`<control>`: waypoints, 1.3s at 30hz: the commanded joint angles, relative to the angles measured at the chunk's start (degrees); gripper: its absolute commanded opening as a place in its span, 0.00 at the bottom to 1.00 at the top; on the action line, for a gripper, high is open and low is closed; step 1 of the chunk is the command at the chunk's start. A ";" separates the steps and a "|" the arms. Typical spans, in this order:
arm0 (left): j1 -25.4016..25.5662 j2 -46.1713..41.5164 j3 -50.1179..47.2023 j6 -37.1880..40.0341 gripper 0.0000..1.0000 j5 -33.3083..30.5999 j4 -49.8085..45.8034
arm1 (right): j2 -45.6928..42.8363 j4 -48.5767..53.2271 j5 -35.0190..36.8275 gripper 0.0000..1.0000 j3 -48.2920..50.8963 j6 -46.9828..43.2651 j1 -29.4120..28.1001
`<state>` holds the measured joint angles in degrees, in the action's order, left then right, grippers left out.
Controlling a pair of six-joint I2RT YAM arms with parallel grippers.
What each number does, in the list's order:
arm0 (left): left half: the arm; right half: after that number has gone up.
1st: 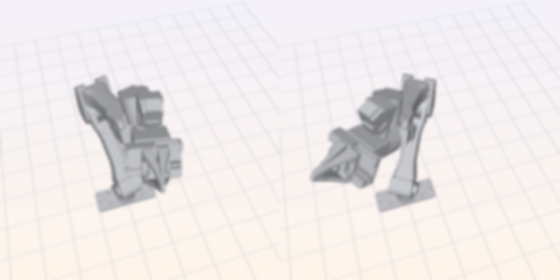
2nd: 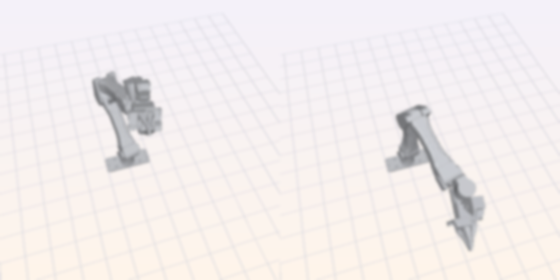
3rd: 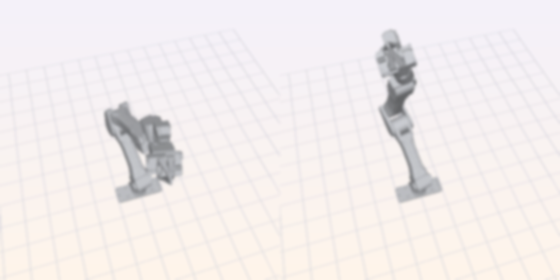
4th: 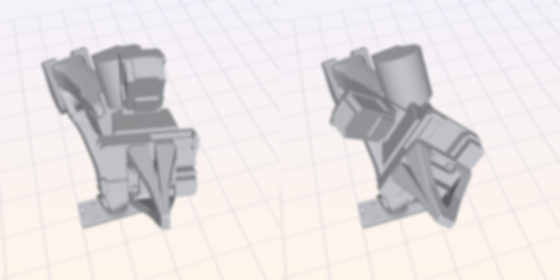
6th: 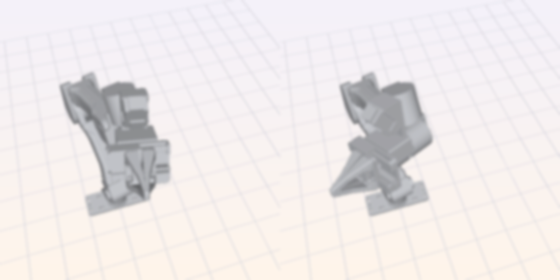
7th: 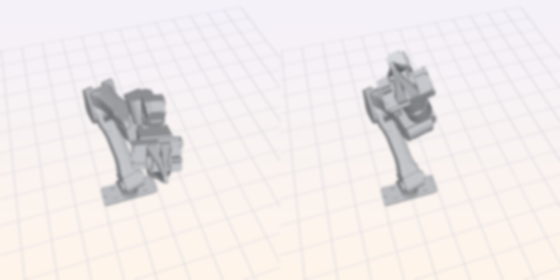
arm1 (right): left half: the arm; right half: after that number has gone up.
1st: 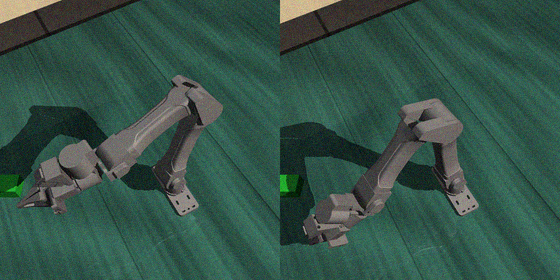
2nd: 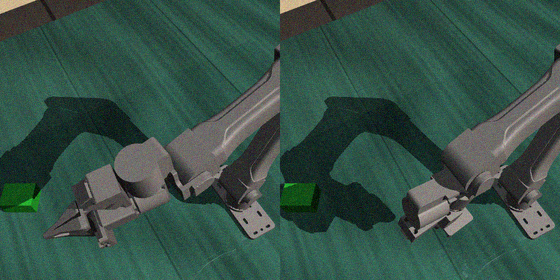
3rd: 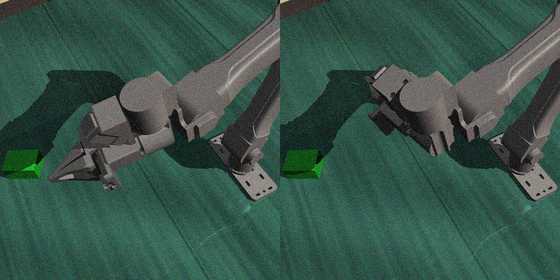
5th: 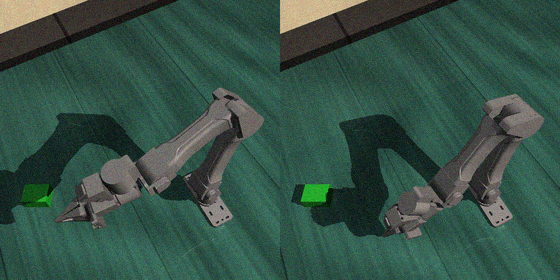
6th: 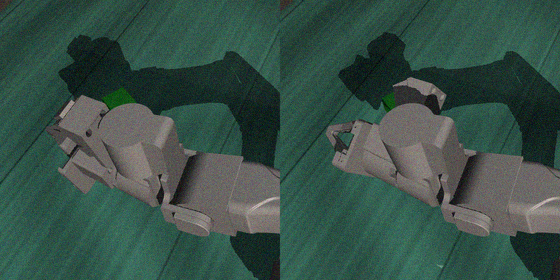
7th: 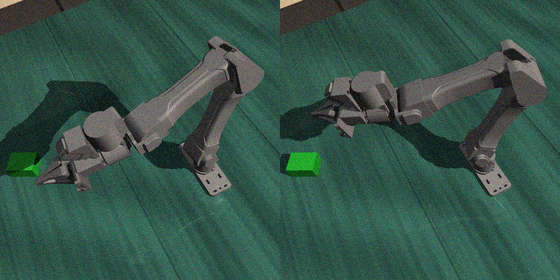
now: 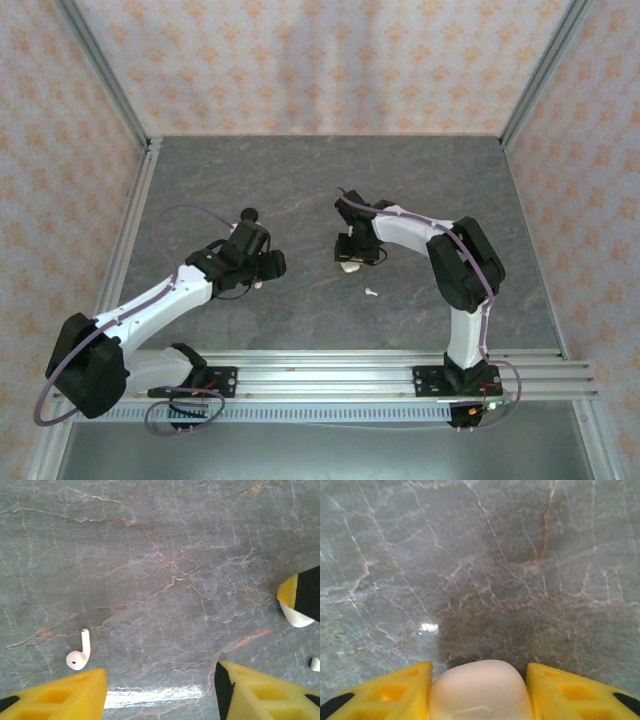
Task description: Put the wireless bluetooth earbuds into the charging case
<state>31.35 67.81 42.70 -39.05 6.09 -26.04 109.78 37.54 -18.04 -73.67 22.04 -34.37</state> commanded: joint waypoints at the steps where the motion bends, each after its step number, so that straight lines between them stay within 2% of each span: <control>1: 1.14 -2.07 -2.65 -3.94 0.58 -5.28 1.77 | -1.21 7.73 0.03 0.51 -2.76 -0.78 -0.46; 10: 1.89 -8.54 -5.38 -5.48 0.58 -8.19 -0.92 | 0.58 12.18 -2.44 0.55 -7.04 -3.99 -0.44; 20: 2.05 -12.33 -7.35 -6.61 0.58 -8.51 -1.46 | -1.35 11.02 -0.61 0.55 -5.50 -2.44 -0.50; 28: 2.18 -12.65 -7.54 -6.66 0.58 -8.29 -0.88 | 0.22 15.07 2.26 0.62 -8.26 -0.60 -0.44; 36: 2.26 -11.05 -7.03 -5.45 0.58 -7.59 -0.32 | -0.04 9.65 -2.43 0.64 -5.30 3.09 -0.45; 39: 2.23 -10.71 -6.85 -5.01 0.59 -7.40 -0.47 | 0.11 8.99 -2.11 0.64 -5.64 2.27 -0.45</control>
<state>33.04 56.77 35.88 -44.95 -0.47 -26.30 109.78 47.77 -19.99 -79.66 23.57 -34.37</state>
